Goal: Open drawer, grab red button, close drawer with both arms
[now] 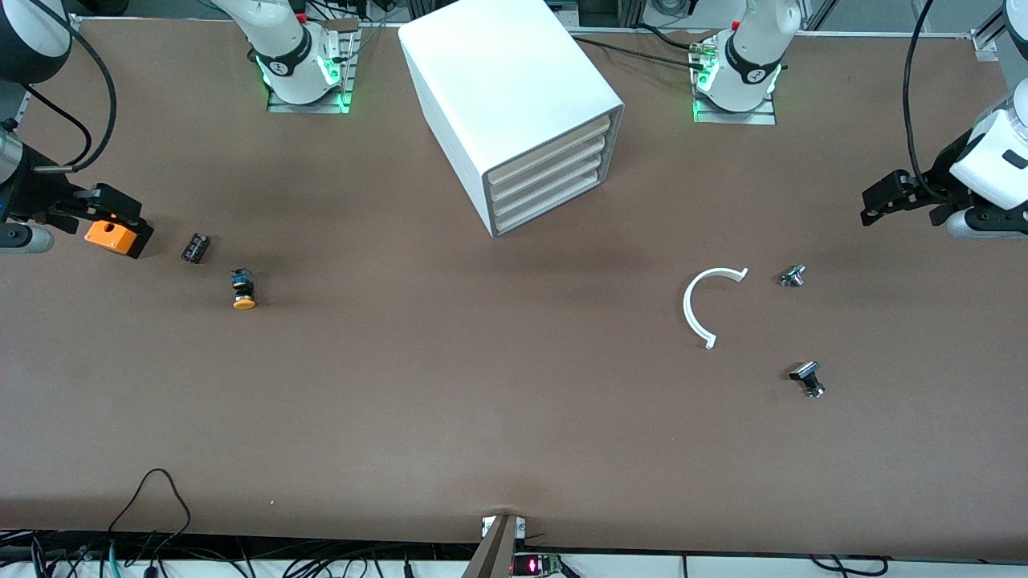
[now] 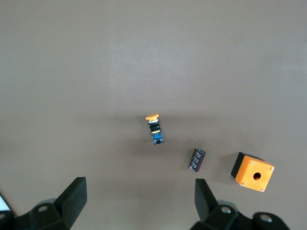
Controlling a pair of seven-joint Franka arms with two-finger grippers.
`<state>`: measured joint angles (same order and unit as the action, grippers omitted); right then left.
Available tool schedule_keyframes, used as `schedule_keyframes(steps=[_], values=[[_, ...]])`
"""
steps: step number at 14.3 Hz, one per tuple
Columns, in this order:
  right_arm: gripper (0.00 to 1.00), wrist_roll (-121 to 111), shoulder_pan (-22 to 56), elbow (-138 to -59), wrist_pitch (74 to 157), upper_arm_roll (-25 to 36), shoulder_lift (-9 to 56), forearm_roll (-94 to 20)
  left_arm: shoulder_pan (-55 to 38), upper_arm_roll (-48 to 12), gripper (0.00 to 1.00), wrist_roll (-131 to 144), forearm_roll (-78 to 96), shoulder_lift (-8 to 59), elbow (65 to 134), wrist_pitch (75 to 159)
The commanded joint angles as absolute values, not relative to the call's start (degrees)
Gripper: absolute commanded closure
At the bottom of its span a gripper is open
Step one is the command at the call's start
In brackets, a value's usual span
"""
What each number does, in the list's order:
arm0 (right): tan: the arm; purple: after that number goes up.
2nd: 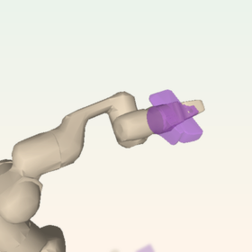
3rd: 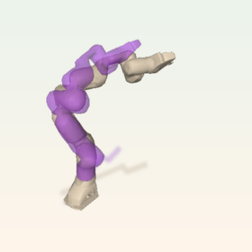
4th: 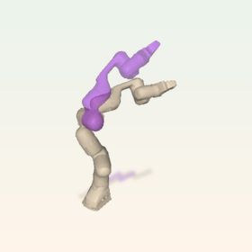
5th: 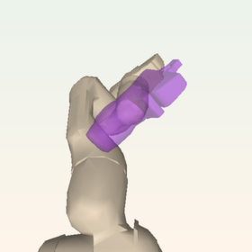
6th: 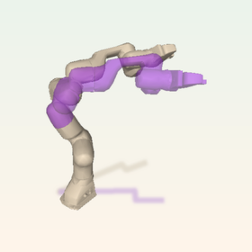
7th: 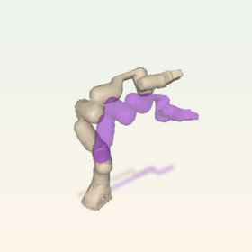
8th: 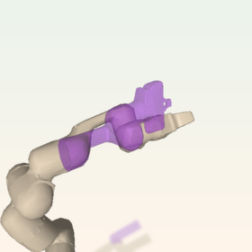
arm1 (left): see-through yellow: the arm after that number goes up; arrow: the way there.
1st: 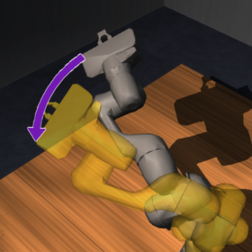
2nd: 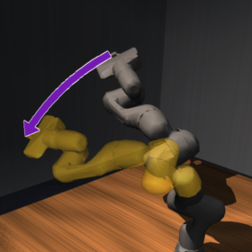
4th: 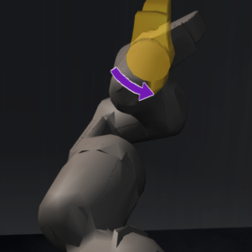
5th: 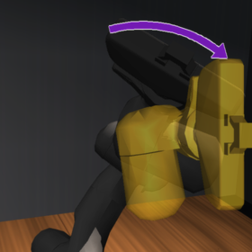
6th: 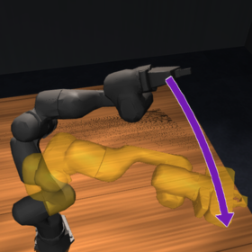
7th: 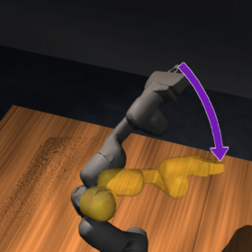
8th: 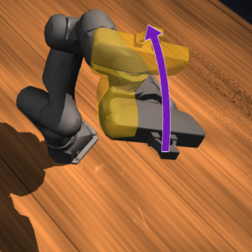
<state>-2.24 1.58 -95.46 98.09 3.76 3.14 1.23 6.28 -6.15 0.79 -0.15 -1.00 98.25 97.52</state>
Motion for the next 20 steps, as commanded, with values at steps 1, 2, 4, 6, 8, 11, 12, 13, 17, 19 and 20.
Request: schedule_keyframes(steps=[1, 2, 4, 6, 8, 11, 12, 13, 17, 19, 20], values=[[0.00, -1.5, 1.6, -96.4, 97.9, 4.3, 2.2, 0.7, 6.7, -6.6, 0.00, 0.6, -1.8, 0.4, 96.1, 96.5], [0.00, -1.4, 1.6, -96.4, 98.0, 4.7, 2.2, 0.7, 6.7, -6.5, 0.00, 0.7, -1.7, 0.5, 96.1, 96.6], [0.00, -1.5, 1.6, -96.4, 98.3, 4.7, 2.3, 0.7, 6.6, -6.7, 0.00, 1.2, -1.8, 0.7, 96.0, 96.6], [0.00, -1.5, 1.6, -96.4, 98.1, 4.7, 2.3, 0.7, 6.7, -6.5, 0.00, 1.1, -1.7, 0.8, 95.4, 96.5], [0.00, -1.5, 1.6, -96.4, 98.1, 4.7, 2.3, 0.7, 6.8, -6.5, 0.00, 1.2, -1.7, 1.1, 94.7, 96.3], [0.00, -1.5, 1.6, -96.3, 98.3, 4.7, 2.3, 0.7, 6.7, -6.9, 0.00, 1.2, -1.7, 2.4, 94.3, 96.3], [0.00, -1.5, 1.7, -96.3, 98.4, 4.7, 2.3, 0.7, 6.3, -7.2, 0.00, 1.2, -1.7, 3.2, 94.3, 96.3], [0.00, -1.5, 1.7, -96.3, 98.6, 4.7, 2.5, 0.7, 5.9, -7.3, 0.00, 1.2, -1.7, 4.4, 94.1, 96.3], [0.00, -1.5, 2.0, -96.3, 99.1, 4.4, 3.6, 0.6, 5.9, -8.0, 0.00, 0.6, 0.0, 7.9, 93.6, 96.0], [0.00, -1.5, 1.8, -96.3, 99.5, 4.5, 4.5, 0.6, 5.9, -10.3, 0.00, 1.2, -0.5, 7.8, 93.4, 91.8], [0.00, -1.6, 1.9, -96.3, 99.5, 4.5, 4.6, 0.6, 5.9, -10.6, 0.00, 1.3, -0.6, 7.8, 93.3, 91.6]])
